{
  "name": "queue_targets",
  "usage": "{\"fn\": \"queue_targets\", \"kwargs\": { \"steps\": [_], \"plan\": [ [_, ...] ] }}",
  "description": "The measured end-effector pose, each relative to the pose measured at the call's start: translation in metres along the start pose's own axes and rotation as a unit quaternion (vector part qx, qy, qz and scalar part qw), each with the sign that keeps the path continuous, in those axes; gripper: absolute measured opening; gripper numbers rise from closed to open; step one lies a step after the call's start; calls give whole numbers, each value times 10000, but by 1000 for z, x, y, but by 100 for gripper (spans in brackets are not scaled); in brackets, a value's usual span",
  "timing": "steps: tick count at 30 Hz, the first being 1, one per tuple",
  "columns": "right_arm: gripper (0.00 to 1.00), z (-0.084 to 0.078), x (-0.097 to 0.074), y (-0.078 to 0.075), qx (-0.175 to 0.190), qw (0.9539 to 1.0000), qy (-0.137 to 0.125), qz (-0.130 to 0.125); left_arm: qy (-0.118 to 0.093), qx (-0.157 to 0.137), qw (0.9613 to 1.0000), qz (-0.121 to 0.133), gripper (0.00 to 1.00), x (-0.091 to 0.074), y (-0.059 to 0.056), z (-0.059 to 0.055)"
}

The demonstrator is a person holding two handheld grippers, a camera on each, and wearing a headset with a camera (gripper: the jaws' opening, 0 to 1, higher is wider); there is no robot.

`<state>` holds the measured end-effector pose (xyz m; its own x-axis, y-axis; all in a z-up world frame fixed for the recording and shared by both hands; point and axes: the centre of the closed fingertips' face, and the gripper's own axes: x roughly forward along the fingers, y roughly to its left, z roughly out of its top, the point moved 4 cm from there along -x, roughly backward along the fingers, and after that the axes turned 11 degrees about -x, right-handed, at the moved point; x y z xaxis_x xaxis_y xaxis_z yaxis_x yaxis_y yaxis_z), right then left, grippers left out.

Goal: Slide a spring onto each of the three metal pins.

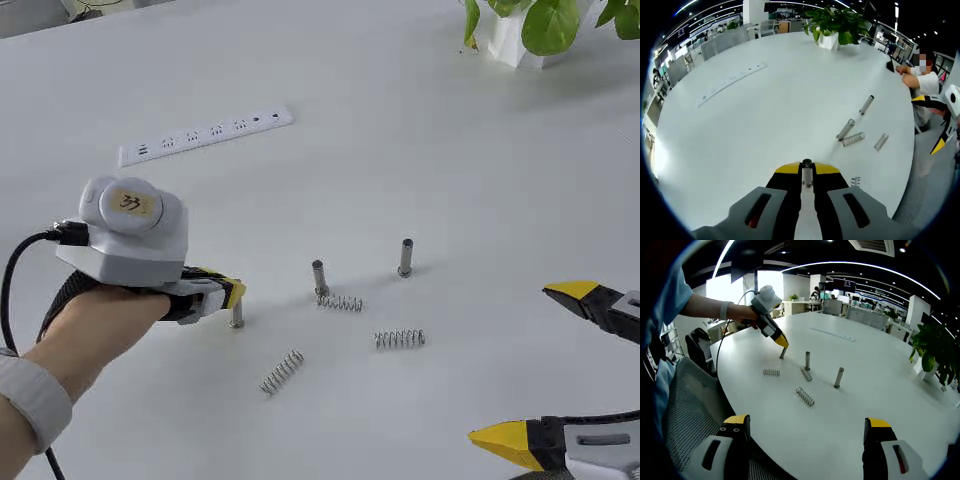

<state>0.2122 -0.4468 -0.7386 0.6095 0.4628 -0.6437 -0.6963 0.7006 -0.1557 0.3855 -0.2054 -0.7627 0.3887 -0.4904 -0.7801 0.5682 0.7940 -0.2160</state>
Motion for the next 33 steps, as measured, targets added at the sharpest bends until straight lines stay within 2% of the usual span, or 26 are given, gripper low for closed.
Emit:
{"fn": "queue_targets", "kwargs": {
  "steps": [16, 27, 33],
  "plan": [
    [94, 1, 2, 1, -35, 10000, 0, 43, -24, -34, 10000, 24, 4, -5, 3, -3],
    [94, 0, 1, 0, -42, 10000, 1, 40, 34, 236, 9997, 67, 4, -5, -1, -5],
    [94, -1, 1, 1, -44, 10000, 11, 50, 62, 247, 9997, 61, 4, -5, -1, -5]
  ]
}}
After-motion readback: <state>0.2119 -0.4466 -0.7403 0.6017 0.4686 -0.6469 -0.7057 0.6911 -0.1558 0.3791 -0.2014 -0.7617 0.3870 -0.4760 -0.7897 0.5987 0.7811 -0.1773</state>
